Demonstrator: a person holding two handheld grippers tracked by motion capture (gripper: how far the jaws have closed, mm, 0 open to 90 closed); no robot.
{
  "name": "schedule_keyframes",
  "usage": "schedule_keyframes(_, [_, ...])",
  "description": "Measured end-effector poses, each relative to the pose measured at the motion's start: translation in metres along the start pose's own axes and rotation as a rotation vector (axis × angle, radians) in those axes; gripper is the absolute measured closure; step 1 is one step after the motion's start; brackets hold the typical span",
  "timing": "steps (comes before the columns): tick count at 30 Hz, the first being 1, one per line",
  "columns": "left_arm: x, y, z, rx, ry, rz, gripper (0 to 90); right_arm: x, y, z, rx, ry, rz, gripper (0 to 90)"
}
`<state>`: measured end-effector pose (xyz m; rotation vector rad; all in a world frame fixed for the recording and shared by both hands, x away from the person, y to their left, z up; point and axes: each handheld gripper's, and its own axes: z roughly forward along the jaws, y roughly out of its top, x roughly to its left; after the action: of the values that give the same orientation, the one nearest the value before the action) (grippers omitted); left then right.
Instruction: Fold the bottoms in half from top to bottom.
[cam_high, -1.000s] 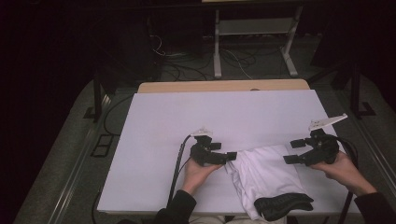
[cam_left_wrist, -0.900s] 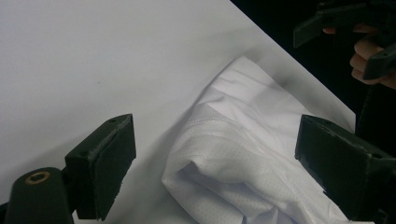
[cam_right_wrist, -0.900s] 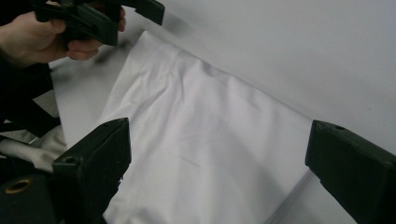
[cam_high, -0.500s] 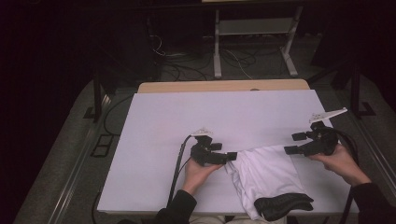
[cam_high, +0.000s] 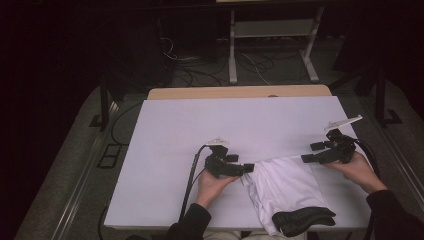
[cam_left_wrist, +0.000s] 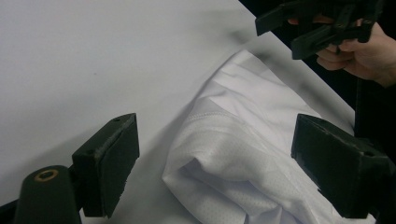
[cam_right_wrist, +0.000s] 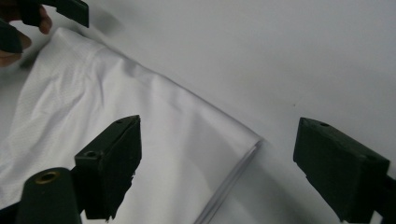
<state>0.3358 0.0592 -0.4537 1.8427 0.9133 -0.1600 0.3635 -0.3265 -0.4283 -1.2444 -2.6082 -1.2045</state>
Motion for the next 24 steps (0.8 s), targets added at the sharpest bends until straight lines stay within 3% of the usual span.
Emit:
schedule_keyframes(10, [0.003, -0.001, 0.003, 0.023, -0.007, -0.017, 20.6, -0.011, -0.001, 0.015, 0.036, 0.028, 0.003, 35.1])
schedule_keyframes(19, [0.004, -0.003, 0.007, 0.044, -0.003, -0.004, 28.6, -0.013, -0.003, 0.022, 0.061, 0.011, 0.0, 45.9])
schedule_keyframes(24, [0.004, -0.005, 0.011, 0.066, 0.007, 0.005, 39.8, -0.012, -0.003, 0.023, 0.062, -0.014, -0.004, 52.4])
